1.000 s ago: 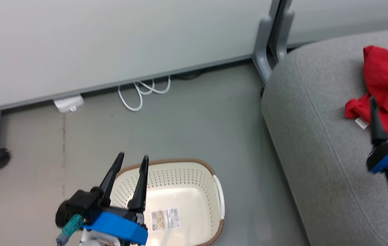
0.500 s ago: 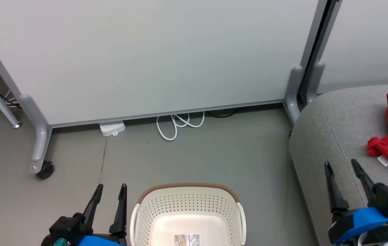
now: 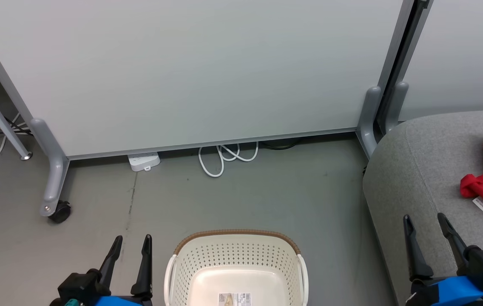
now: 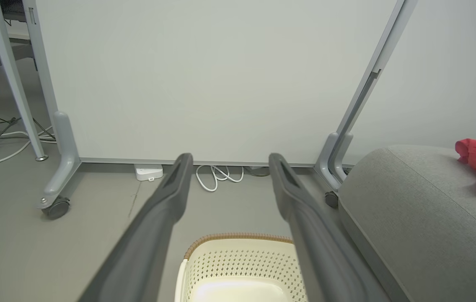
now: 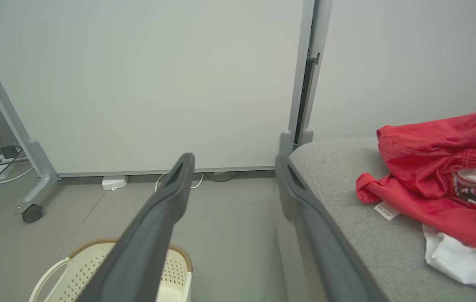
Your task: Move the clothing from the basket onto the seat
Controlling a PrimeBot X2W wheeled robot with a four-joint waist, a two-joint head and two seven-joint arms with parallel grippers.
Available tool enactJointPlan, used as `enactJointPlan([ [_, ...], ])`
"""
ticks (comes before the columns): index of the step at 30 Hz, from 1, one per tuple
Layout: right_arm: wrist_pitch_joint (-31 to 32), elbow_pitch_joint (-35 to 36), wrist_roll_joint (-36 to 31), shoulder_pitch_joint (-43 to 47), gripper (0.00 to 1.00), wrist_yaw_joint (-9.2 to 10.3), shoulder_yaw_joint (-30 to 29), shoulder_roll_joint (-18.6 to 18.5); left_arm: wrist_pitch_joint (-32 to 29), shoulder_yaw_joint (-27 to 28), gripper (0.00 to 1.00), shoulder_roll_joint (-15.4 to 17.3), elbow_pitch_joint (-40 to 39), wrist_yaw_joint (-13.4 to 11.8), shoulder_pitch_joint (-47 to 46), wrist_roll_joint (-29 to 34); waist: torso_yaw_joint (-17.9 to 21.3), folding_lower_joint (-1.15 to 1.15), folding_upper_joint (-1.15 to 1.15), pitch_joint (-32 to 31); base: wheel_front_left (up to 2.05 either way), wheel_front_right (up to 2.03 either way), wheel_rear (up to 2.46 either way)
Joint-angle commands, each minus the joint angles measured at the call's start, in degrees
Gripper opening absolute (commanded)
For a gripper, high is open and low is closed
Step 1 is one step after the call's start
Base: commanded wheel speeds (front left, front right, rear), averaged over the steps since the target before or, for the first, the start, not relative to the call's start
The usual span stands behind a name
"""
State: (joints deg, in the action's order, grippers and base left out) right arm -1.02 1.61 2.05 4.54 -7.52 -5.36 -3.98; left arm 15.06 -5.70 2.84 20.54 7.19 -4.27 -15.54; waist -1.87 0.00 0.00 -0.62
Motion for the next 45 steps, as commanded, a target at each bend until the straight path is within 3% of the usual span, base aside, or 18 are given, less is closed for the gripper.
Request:
enactJointPlan([
  [1,0.10,0.34,-0.18,0.74,1.00,0.06,-0.28,0.44,0.17,-0.12,1.00,0.16,0.39,0.06,-0.46,0.16,-0.04,0.00,0.00,0.05,0.00,0.00,0.00],
  [17,-0.46,-0.54,-0.07,1.46,1.00,0.06,-0.67,1.12,0.17,-0.67,1.00,0.15,1.64,0.28,-1.18,-0.30,0.45,0.00,0.00,0.02,0.00,0.00,0.00],
  [18,-0.27,-0.69,-0.25,0.57,0.00,-0.01,-0.64,0.89,-0.03,-0.62,0.00,-0.03,1.71,0.09,-0.57,-0.10,0.46,0.00,0.00,0.02,0.00,0.00,0.00],
  [28,0.07,-6.66,0.07,0.70,0.00,-0.01,-0.61,1.13,-0.49,-0.58,0.00,-0.43,6.52,0.09,2.70,-0.34,0.50,0.00,0.00,0.03,0.00,0.00,0.00],
  [45,1.65,-8.56,18.75,-1.84,0.00,0.00,-0.77,1.13,-4.86,2.08,0.00,-0.27,3.88,0.13,1.65,-16.23,0.68,0.00,0.00,0.13,0.00,0.00,0.00],
])
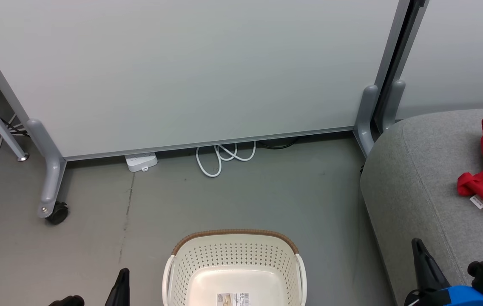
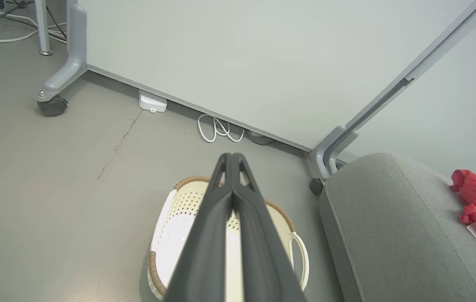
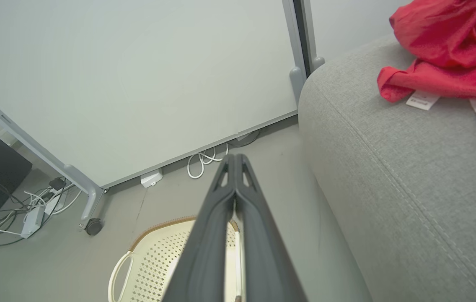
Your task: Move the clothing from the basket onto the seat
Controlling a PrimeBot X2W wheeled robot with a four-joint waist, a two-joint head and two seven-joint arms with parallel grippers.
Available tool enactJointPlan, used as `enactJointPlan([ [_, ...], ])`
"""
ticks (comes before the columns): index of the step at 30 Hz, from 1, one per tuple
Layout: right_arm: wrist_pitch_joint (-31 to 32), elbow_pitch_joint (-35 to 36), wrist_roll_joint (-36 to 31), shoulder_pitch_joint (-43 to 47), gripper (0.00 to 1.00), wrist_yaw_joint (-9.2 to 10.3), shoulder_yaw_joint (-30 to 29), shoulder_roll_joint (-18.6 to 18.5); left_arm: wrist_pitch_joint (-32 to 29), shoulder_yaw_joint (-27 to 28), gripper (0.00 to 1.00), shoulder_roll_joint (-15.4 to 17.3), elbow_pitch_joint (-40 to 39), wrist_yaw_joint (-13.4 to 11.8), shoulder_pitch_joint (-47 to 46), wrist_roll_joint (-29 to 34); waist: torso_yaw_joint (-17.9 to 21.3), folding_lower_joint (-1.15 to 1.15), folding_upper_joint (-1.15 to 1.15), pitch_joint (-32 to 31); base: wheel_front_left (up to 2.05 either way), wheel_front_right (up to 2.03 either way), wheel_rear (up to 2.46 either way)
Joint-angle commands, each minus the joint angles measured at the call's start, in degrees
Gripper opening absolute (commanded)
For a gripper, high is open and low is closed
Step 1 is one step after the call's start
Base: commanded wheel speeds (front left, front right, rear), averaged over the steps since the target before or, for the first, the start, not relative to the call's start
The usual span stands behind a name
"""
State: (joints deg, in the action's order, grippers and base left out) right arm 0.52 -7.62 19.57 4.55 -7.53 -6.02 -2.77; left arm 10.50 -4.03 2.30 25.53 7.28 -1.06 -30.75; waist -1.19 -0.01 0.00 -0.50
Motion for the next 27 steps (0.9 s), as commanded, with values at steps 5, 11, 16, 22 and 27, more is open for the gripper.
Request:
enactJointPlan([
  [5,0.52,0.18,6.52,-2.53,0.00,0.01,-0.14,-0.09,-1.52,1.17,0.00,0.31,-1.90,0.06,-1.88,-5.48,0.05,0.01,0.00,0.03,0.00,0.00,0.00],
  [11,1.02,-0.38,12.43,-3.32,0.00,0.02,-0.17,-0.09,-2.91,2.00,0.00,0.36,-2.79,0.08,-2.25,-10.52,0.12,0.01,0.00,0.07,0.00,0.00,0.00],
  [16,1.40,-0.83,17.07,-3.93,0.00,0.02,-0.20,-0.10,-3.98,2.68,0.00,0.40,-3.48,0.10,-2.50,-14.44,0.17,0.01,0.00,0.10,0.00,0.00,0.00],
  [22,1.83,-1.35,22.29,-4.61,0.00,0.02,-0.25,-0.10,-5.21,3.44,0.00,0.44,-4.26,0.11,-2.81,-18.88,0.24,0.01,0.00,0.14,0.00,0.00,0.00],
  [27,2.20,-1.74,26.43,-5.19,0.00,0.02,-0.28,-0.11,-6.18,4.01,0.00,0.47,-4.88,0.13,-3.08,-22.38,0.30,0.01,0.00,0.17,0.00,0.00,0.00],
])
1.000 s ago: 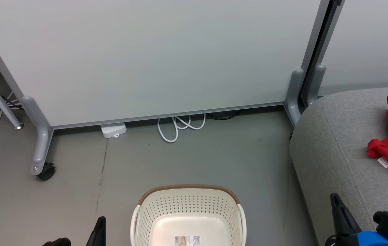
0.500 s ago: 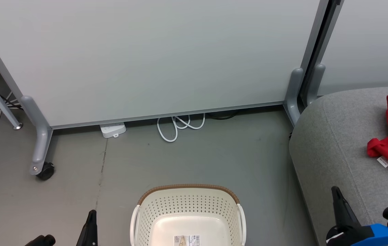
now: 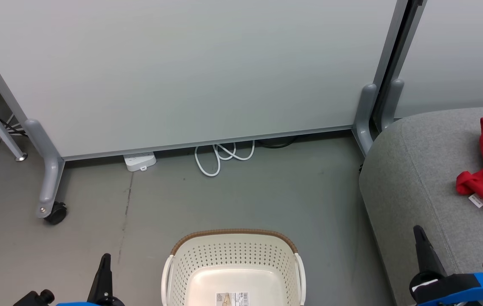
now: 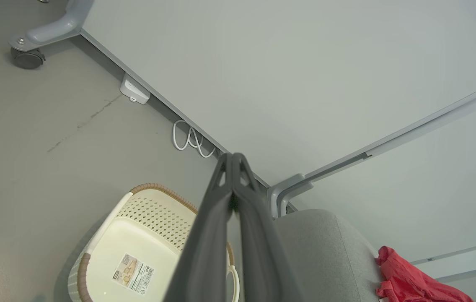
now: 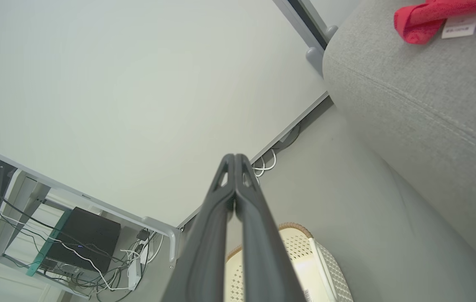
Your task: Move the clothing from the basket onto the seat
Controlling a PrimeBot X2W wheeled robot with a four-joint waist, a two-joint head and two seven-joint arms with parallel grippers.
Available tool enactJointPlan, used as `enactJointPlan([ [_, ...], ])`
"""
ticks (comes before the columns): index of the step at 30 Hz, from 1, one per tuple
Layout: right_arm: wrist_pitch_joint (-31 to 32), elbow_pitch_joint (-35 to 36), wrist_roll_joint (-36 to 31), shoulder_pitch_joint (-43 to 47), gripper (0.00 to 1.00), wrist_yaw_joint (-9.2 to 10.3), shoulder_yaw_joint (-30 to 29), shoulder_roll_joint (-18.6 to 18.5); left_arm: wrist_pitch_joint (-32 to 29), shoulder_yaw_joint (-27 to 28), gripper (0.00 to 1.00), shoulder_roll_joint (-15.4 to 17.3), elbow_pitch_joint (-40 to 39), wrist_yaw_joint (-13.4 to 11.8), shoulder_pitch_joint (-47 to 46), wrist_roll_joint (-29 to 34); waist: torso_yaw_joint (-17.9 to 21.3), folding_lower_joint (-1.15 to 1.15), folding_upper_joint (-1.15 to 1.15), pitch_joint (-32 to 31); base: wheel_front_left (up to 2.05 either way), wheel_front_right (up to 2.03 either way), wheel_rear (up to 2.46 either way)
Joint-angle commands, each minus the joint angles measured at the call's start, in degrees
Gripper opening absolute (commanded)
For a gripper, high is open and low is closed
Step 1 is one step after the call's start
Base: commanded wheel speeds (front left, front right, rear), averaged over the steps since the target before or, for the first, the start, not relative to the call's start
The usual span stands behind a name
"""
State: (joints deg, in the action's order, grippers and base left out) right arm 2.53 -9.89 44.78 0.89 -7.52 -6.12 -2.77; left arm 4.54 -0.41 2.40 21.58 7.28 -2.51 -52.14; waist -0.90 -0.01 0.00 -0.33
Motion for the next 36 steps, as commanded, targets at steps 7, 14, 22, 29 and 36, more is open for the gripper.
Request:
enactJointPlan([
  [7,0.64,-0.02,6.67,-2.24,0.00,0.02,-0.22,-0.12,-1.53,1.22,0.00,0.40,-1.74,0.15,-1.92,-5.59,0.08,0.01,0.00,0.05,0.00,0.00,0.00],
  [14,1.04,-0.54,11.76,-2.87,0.00,0.02,-0.26,-0.12,-2.71,1.92,0.00,0.44,-2.52,0.17,-2.21,-9.91,0.16,0.01,0.00,0.09,0.00,0.00,0.00],
  [22,1.49,-1.06,17.17,-3.67,0.00,0.02,-0.30,-0.13,-4.04,2.75,0.00,0.48,-3.33,0.20,-2.52,-14.50,0.24,0.01,0.00,0.14,0.00,0.00,0.00],
  [29,1.90,-1.51,21.57,-4.17,0.00,0.02,-0.33,-0.13,-5.07,3.39,0.00,0.51,-3.96,0.22,-2.83,-18.22,0.32,0.01,0.00,0.18,0.00,0.00,0.00],
  [36,2.24,-1.93,25.75,-4.66,0.00,0.03,-0.35,-0.14,-6.05,3.94,0.00,0.54,-4.56,0.23,-2.95,-21.73,0.40,0.01,0.00,0.23,0.00,0.00,0.00],
])
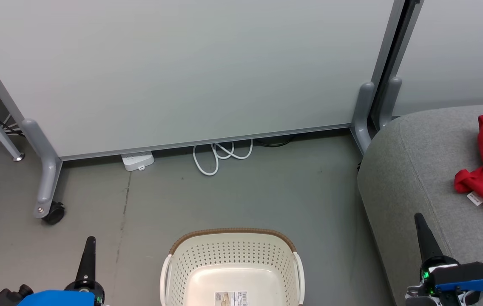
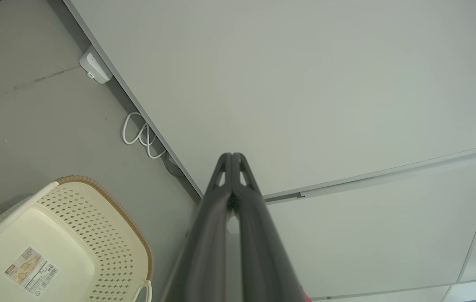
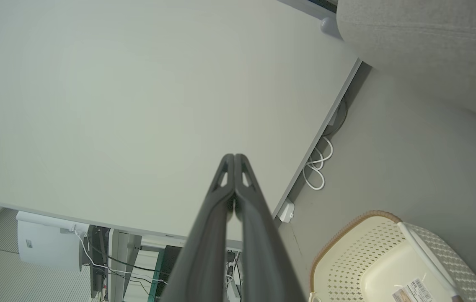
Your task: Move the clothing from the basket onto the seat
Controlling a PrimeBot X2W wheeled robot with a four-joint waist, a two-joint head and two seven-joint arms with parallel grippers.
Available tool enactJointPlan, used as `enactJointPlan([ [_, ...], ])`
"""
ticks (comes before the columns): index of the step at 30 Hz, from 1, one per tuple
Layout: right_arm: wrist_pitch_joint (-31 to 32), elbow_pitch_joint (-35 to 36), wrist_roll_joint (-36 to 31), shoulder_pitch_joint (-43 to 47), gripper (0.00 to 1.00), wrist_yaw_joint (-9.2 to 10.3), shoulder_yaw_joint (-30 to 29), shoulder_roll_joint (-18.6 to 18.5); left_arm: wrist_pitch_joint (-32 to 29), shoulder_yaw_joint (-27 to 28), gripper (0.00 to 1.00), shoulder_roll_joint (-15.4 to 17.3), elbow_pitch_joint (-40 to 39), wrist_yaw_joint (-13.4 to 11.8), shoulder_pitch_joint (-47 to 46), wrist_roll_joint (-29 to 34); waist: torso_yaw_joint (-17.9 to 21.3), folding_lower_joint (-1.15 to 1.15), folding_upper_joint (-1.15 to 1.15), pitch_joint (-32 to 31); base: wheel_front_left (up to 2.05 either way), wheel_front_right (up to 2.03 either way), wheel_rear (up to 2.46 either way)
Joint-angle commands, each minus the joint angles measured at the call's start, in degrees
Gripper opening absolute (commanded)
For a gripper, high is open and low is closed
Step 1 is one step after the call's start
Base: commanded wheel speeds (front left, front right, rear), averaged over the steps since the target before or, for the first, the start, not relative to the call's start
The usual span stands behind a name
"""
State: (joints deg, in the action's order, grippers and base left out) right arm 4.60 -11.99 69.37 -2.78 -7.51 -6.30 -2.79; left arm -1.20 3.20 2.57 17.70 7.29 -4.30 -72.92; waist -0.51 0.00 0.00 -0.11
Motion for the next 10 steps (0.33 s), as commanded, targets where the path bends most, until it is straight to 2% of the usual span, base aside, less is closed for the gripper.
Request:
enactJointPlan([
  [1,0.31,0.07,2.32,-1.16,0.00,0.02,-0.18,-0.13,-0.57,0.52,0.00,0.38,-0.86,0.23,-1.26,-1.89,0.03,0.00,0.00,0.02,0.00,0.00,0.00],
  [10,0.64,-0.41,6.69,-1.84,0.00,0.02,-0.20,-0.14,-1.62,1.20,0.00,0.42,-1.49,0.25,-1.46,-5.62,0.12,0.00,0.00,0.06,0.00,0.00,0.00],
])
